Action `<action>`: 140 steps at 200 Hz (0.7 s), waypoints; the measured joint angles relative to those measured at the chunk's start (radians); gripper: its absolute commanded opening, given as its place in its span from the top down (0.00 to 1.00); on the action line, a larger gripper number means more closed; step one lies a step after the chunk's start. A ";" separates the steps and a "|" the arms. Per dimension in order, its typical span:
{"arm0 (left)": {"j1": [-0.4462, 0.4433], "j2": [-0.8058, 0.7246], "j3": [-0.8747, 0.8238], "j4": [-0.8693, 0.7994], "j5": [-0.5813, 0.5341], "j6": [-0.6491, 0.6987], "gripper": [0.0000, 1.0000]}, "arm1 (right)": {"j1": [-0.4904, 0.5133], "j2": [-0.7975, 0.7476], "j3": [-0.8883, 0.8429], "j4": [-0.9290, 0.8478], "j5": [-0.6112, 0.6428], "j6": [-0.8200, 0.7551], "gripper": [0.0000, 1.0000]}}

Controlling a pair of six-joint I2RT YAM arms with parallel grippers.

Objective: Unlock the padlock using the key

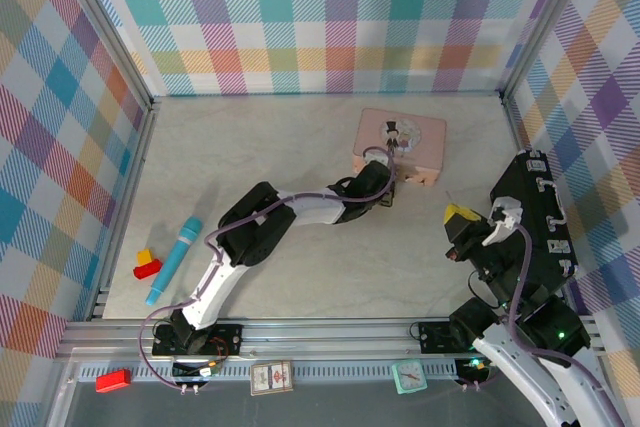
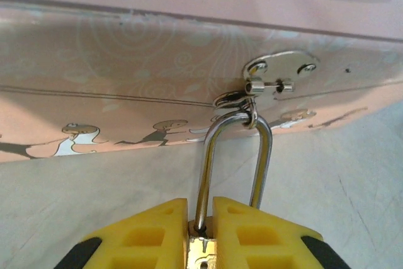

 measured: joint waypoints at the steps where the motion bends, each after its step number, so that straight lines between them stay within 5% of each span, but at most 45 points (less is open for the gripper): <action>1: 0.000 -0.002 -0.004 0.001 0.000 0.000 0.84 | 0.000 0.002 0.000 0.000 0.000 0.002 1.00; 62: 0.008 -0.195 -0.326 0.119 0.023 -0.014 0.82 | 0.000 0.094 0.000 0.004 -0.043 0.063 1.00; 140: 0.047 -0.285 -0.499 0.159 0.236 0.017 0.61 | 0.000 0.170 0.000 0.034 -0.105 0.143 1.00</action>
